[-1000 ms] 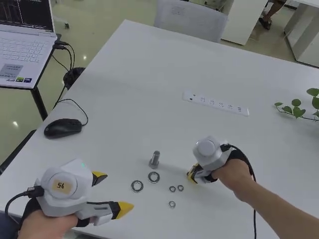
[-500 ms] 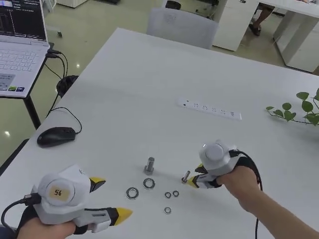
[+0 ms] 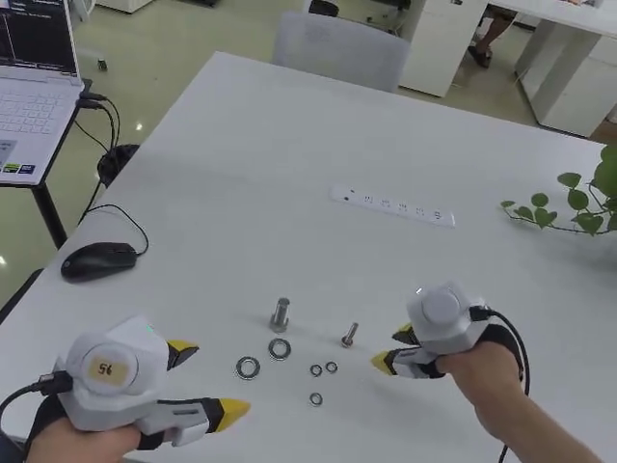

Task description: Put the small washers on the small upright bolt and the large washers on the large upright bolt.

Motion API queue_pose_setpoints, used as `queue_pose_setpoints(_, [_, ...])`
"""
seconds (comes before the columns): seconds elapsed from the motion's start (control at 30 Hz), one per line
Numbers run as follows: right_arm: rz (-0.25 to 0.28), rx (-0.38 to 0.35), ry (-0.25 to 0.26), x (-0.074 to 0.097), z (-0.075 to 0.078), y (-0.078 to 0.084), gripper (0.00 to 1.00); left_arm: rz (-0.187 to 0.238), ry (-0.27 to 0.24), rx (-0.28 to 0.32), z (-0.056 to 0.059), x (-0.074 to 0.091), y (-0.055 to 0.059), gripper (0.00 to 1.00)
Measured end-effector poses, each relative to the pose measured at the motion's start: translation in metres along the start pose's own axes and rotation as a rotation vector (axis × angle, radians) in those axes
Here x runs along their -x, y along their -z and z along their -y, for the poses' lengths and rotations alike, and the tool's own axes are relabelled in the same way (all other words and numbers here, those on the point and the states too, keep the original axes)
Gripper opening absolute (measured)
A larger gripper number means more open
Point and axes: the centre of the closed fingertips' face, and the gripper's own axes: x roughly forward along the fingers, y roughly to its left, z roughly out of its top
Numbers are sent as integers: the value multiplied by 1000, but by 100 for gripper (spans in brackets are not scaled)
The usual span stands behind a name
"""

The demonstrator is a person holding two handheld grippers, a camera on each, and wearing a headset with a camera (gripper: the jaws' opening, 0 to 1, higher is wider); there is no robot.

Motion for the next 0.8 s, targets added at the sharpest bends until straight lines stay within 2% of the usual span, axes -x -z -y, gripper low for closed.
queue_pose_setpoints(0.4, [-41, -32, -44, -4, -34, 34, 34, -2, -4, 0, 0, 3, 3, 63])
queue_pose_setpoints(0.8, [-30, -53, -75, -7, -54, 39, 34, 1, -3, -2, 3, 2, 1, 63])
